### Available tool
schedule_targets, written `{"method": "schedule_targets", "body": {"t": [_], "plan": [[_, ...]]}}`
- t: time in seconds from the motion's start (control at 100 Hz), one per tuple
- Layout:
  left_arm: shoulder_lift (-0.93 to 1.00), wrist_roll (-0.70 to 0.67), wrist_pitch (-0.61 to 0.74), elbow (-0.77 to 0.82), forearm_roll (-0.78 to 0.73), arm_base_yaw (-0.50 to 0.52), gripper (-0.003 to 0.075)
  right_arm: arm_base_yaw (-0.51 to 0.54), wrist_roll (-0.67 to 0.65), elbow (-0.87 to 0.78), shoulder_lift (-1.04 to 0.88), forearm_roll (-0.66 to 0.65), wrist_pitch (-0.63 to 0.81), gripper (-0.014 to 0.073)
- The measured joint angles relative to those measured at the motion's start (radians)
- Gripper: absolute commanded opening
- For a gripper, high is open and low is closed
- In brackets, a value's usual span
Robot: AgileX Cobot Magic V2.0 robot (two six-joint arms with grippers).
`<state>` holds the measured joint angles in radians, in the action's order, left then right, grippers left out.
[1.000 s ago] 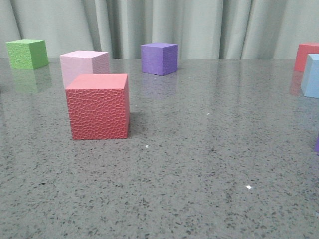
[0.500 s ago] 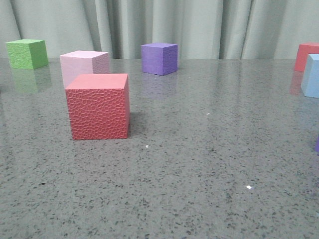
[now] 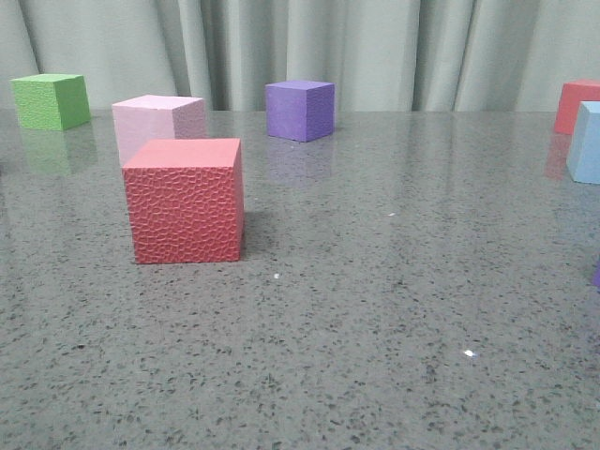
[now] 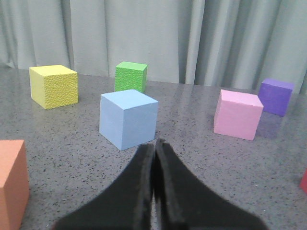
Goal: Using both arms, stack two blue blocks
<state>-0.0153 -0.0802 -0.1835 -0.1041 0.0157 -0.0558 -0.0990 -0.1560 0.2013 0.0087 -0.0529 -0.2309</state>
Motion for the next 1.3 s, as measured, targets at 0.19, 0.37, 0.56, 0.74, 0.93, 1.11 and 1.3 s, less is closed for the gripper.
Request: {"method": "schedule_targets", "body": {"t": [0.19,0.37,0.56,0.74,0.93,1.11,1.3], "plan": [[-0.12,0.0,-0.156,-0.189,0.007,0.0,-0.0019,0.0,0.0,0.159,0.118,0.013,-0.118,-0.0122],[-0.298,0.0,-0.361,-0.402,0.007,0.0,-0.0019,0.0,0.0,0.317,0.251,0.053,-0.262,-0.0122],[-0.469,0.0,-0.511,-0.564,0.007,0.0,-0.0019,0.0,0.0,0.445,0.373,0.06,-0.428,-0.0122],[-0.546,0.0,-0.542,-0.604,0.007,0.0,-0.0019,0.0,0.0,0.471,0.423,0.064,-0.486,-0.0122],[-0.559,0.0,-0.567,-0.604,0.008,0.0,-0.0019,0.0,0.0,0.471,0.425,0.064,-0.494,-0.0122],[-0.559,0.0,-0.57,-0.604,0.008,0.0,-0.0019,0.0,0.0,0.471,0.425,0.064,-0.494,-0.0121],[-0.559,0.0,-0.573,-0.604,0.009,0.0,0.0045,0.0,0.0,0.471,0.425,0.064,-0.494,0.0041]]}}
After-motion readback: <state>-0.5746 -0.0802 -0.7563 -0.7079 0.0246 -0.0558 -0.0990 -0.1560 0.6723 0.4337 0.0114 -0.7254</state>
